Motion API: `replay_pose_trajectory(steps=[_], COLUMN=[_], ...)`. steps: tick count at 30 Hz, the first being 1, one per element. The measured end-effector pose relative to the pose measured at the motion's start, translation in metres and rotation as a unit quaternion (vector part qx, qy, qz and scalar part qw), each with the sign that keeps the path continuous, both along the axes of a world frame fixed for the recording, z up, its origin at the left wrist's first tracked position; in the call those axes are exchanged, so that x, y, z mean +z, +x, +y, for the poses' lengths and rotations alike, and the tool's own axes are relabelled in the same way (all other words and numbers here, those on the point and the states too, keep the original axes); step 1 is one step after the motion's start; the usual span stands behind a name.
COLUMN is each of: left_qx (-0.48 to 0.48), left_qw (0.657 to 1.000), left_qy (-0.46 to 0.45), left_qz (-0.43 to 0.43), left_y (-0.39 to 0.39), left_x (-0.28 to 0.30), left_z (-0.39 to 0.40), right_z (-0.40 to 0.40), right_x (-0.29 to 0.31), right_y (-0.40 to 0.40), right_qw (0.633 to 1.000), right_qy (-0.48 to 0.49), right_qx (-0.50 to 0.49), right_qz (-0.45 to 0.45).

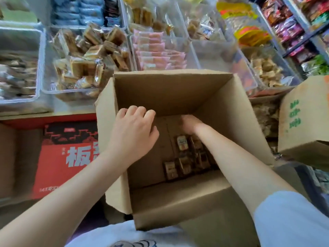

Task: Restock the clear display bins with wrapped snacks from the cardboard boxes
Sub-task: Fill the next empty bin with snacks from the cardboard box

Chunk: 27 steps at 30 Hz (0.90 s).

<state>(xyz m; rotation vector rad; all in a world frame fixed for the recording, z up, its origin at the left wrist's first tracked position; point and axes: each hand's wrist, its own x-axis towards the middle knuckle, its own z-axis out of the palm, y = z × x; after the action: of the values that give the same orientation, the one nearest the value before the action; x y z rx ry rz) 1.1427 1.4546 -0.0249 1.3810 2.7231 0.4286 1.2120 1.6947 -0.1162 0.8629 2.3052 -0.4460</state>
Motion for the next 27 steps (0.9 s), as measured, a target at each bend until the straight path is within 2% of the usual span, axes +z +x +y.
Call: replay_pose_trajectory(steps=[4, 6, 8, 10, 13, 15, 17, 19, 21, 23, 24, 25, 27], left_qx=[0.021, 0.029, 0.031, 0.031, 0.036, 0.034, 0.029, 0.03, 0.027, 0.026, 0.037, 0.059, 0.12], left_qw=[1.0, 1.0, 0.999, 0.999, 0.999, 0.999, 0.999, 0.998, 0.997, 0.991, 0.981, 0.964, 0.905], left_qy=[-0.004, 0.0, 0.01, 0.018, 0.026, 0.03, 0.034, 0.046, 0.065, 0.113, 0.155, 0.207, 0.304], left_qz=[0.005, 0.007, 0.006, 0.008, 0.011, 0.012, 0.007, -0.007, -0.028, -0.07, -0.107, -0.157, -0.273], left_y=[0.001, 0.0, 0.0, 0.0, -0.001, -0.001, -0.001, -0.001, -0.002, -0.002, -0.003, -0.004, -0.012], left_x=[-0.003, -0.005, -0.007, -0.009, -0.01, -0.012, -0.012, -0.01, -0.008, -0.004, -0.001, 0.003, 0.013], left_z=[-0.001, 0.001, 0.003, 0.005, 0.006, 0.006, 0.005, 0.003, 0.0, -0.004, -0.007, -0.01, -0.018], right_z=[0.013, 0.032, 0.047, 0.041, 0.024, 0.022, 0.024, 0.023, 0.017, 0.005, 0.0, -0.006, -0.021], right_x=[-0.058, -0.114, -0.164, -0.164, -0.124, -0.115, -0.101, -0.071, -0.029, 0.018, 0.038, 0.06, 0.096], right_y=[-0.003, 0.005, 0.011, 0.012, 0.003, -0.001, -0.002, -0.009, -0.018, -0.023, -0.024, -0.024, -0.025], right_qw=[0.994, 0.982, 0.977, 0.977, 0.964, 0.964, 0.969, 0.983, 0.982, 0.939, 0.896, 0.848, 0.782], right_qy=[-0.036, -0.05, -0.058, -0.046, -0.059, -0.028, -0.046, -0.099, -0.19, -0.316, -0.395, -0.462, -0.536], right_qx=[0.009, 0.026, 0.018, 0.032, 0.062, 0.112, 0.112, 0.058, -0.013, -0.115, -0.167, -0.205, -0.221], right_qz=[-0.102, -0.178, -0.207, -0.208, -0.253, -0.239, -0.214, -0.141, -0.013, 0.077, 0.115, 0.157, 0.228])
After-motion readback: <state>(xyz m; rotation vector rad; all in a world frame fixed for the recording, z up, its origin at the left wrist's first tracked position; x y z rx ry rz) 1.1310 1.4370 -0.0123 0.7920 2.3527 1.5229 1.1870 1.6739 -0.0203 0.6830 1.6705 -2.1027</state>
